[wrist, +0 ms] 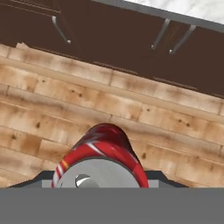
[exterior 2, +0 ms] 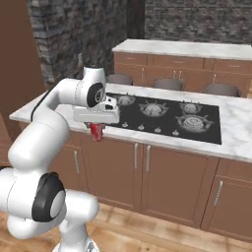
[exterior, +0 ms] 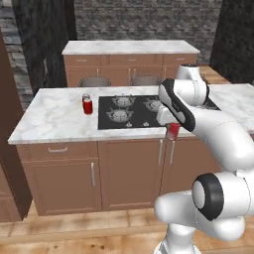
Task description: Four empty soda cans are scattered around the kitchen. Gather all the cans and cluster them next to the stove for recycling.
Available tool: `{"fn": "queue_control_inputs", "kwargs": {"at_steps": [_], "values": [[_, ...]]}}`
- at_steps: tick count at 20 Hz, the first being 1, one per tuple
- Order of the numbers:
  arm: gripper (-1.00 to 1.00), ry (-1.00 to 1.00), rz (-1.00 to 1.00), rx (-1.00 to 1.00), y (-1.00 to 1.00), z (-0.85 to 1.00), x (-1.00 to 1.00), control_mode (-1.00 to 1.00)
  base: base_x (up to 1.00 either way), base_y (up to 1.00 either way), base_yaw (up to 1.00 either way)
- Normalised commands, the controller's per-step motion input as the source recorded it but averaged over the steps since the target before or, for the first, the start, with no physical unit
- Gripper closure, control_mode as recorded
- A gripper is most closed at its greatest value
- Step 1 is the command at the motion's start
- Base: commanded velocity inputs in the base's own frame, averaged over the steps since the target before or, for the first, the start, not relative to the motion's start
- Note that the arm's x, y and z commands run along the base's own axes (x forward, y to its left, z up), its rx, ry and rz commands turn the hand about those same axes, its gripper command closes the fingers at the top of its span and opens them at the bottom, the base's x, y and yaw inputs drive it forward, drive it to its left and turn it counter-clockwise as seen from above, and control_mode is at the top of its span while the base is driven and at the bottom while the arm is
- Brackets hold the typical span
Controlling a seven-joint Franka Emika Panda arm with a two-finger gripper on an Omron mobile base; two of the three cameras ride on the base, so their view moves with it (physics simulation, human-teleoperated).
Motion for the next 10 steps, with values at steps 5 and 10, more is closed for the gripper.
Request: {"fn": "queue_control_inputs", "kwargs": {"at_steps": [5, 10], "values": [[1.0, 0.0, 0.0, 0.0, 0.0, 0.0, 0.0, 1.0, 0.49, 0.89, -0.44], [1.0, 0.0, 0.0, 0.0, 0.0, 0.0, 0.0, 1.0, 0.6, 0.53, -0.32]]}}
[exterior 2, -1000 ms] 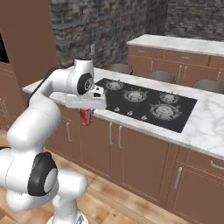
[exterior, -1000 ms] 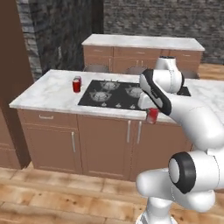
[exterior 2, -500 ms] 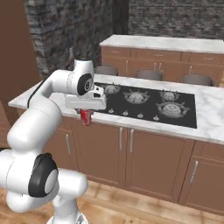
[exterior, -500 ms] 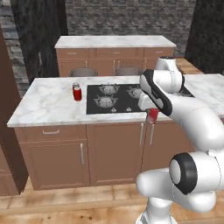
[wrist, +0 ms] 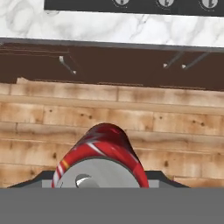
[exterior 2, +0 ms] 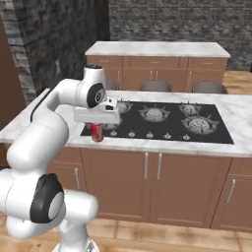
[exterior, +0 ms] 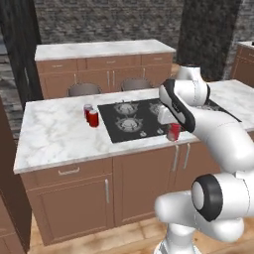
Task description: Four empty soda cans are scattered around the kitchen. Gather all the cans and cluster them next to the stove for recycling.
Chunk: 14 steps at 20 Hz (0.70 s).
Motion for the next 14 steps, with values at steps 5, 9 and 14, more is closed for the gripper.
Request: {"fn": "queue_control_inputs", "kwargs": {"at_steps": [5, 9, 14], "values": [[1.0, 0.0, 0.0, 0.0, 0.0, 0.0, 0.0, 1.0, 0.61, 0.39, -0.11], [1.0, 0.0, 0.0, 0.0, 0.0, 0.0, 0.0, 1.0, 0.36, 0.39, 0.06], [1.0, 0.0, 0.0, 0.0, 0.0, 0.0, 0.0, 1.0, 0.15, 0.27, 0.26]]}}
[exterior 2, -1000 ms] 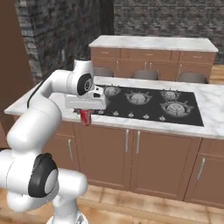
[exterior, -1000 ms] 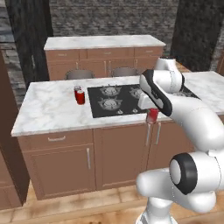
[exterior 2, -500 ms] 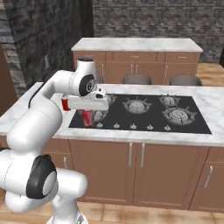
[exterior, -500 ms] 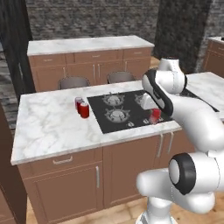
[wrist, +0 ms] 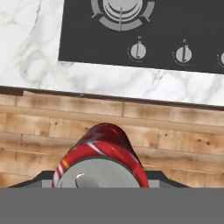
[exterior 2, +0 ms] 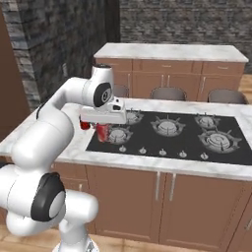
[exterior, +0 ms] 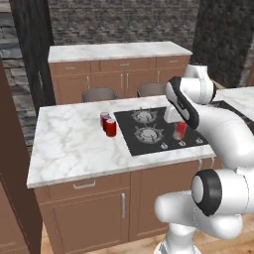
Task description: Four empty soda cans are scattered around the kitchen. Gather all the cans and cluster them next to the stove for recycling.
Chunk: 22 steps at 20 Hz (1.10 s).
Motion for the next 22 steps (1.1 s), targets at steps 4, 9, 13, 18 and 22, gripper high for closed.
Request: {"fn": "queue_control_inputs", "kwargs": {"at_steps": [4, 9, 13, 18, 22], "values": [[1.0, 0.0, 0.0, 0.0, 0.0, 0.0, 0.0, 1.0, 0.05, 0.6, 0.22], [1.0, 0.0, 0.0, 0.0, 0.0, 0.0, 0.0, 1.0, 0.15, 0.64, 0.07], [1.0, 0.0, 0.0, 0.0, 0.0, 0.0, 0.0, 1.0, 0.58, 0.19, 0.0], [1.0, 0.0, 0.0, 0.0, 0.0, 0.0, 0.0, 1.0, 0.65, 0.0, 0.0], [1.0, 0.0, 0.0, 0.0, 0.0, 0.0, 0.0, 1.0, 0.43, 0.0, 0.0]]}}
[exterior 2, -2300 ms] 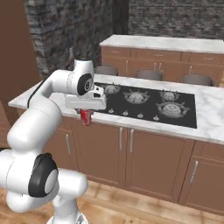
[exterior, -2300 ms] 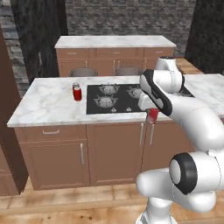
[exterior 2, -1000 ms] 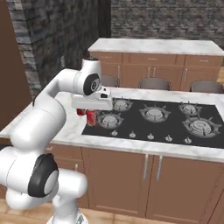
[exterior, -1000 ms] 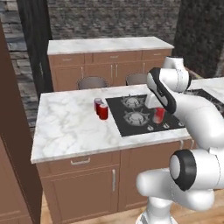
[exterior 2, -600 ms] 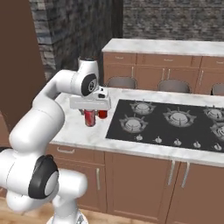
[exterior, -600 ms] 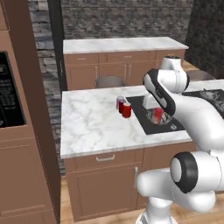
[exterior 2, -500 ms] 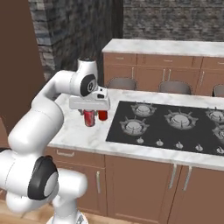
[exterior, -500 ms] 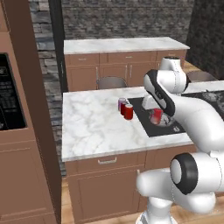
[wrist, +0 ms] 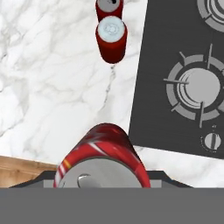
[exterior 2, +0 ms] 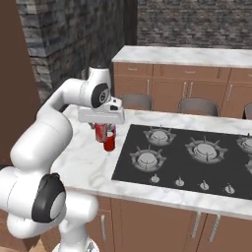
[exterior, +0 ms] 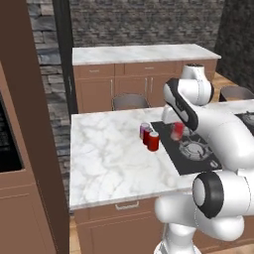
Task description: Four empty soda cans are scattered around the kitchen. Gather all the cans and cluster them next to the stove for recycling.
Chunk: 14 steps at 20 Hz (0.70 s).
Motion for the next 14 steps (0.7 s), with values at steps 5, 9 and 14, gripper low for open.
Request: {"fn": "queue_control_inputs", "kwargs": {"at_steps": [5, 9, 14], "values": [[1.0, 0.0, 0.0, 0.0, 0.0, 0.0, 0.0, 1.0, 0.29, 0.01, 0.0], [1.0, 0.0, 0.0, 0.0, 0.0, 0.0, 0.0, 1.0, 0.45, 0.12, 0.0], [1.0, 0.0, 0.0, 0.0, 0.0, 0.0, 0.0, 1.0, 0.35, 0.17, 0.0]]}}
